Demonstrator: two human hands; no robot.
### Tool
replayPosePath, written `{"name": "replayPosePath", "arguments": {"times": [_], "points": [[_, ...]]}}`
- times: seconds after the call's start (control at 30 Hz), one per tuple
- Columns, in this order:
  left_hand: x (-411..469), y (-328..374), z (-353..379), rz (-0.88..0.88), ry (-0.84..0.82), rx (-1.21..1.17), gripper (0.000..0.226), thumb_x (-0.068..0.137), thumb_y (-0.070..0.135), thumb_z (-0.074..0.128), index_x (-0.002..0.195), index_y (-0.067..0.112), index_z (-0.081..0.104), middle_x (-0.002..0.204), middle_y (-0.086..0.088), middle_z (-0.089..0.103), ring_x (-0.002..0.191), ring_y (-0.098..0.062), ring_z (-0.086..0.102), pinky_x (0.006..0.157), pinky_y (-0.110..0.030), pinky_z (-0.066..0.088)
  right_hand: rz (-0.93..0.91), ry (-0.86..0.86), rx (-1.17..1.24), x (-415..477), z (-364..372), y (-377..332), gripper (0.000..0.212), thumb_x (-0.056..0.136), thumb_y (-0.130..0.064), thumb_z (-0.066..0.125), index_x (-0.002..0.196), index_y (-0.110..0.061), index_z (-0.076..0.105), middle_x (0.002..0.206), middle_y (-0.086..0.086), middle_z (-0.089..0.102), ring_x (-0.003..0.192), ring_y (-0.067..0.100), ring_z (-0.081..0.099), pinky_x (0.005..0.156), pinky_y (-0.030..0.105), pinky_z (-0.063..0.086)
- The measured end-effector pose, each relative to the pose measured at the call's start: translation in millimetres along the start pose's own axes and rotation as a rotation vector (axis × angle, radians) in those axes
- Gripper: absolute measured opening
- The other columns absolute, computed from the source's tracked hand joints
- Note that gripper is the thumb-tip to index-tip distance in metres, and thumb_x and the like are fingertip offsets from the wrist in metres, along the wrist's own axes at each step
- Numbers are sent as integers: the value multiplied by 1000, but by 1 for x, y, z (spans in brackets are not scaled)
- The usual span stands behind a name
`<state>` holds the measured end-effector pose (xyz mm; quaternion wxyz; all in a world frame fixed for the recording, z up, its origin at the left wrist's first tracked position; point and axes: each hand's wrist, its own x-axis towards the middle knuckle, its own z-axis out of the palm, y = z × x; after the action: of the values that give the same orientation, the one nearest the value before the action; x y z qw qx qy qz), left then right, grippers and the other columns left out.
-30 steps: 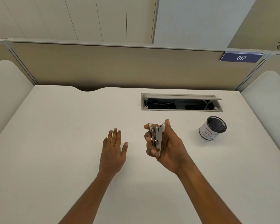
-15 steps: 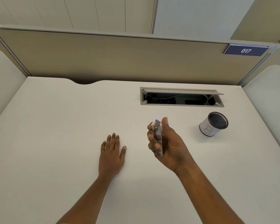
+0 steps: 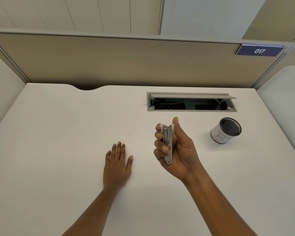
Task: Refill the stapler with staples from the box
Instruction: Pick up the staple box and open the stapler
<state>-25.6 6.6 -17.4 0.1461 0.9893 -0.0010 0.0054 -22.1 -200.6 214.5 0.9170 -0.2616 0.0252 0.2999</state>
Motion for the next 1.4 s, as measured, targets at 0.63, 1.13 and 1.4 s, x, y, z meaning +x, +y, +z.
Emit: {"name": "replayPosePath", "arguments": {"times": [0.63,1.13,1.4], "points": [[0,-2,2,5,1,-2,71,104,53,21,161,12,25,170,-7,20,157,-24,14,126,-46,17,16,-18,-139,-5,6,0,45,76,-52,82,94,-11,74,76,4,68,48,11,58,52,21,48],[1,-3,4,7,8,22,70,104,52,20,161,12,25,169,-8,22,157,-24,17,126,-46,18,6,19,-88,-7,10,6,39,76,-42,86,96,-10,77,81,3,70,68,12,64,58,20,50],[3,3,-5,-7,31,-53,66,104,47,25,156,9,38,165,-10,33,154,-27,26,124,-46,23,19,-51,-114,-12,20,2,61,83,-52,75,119,-4,68,95,9,72,65,15,56,51,21,41]]}}
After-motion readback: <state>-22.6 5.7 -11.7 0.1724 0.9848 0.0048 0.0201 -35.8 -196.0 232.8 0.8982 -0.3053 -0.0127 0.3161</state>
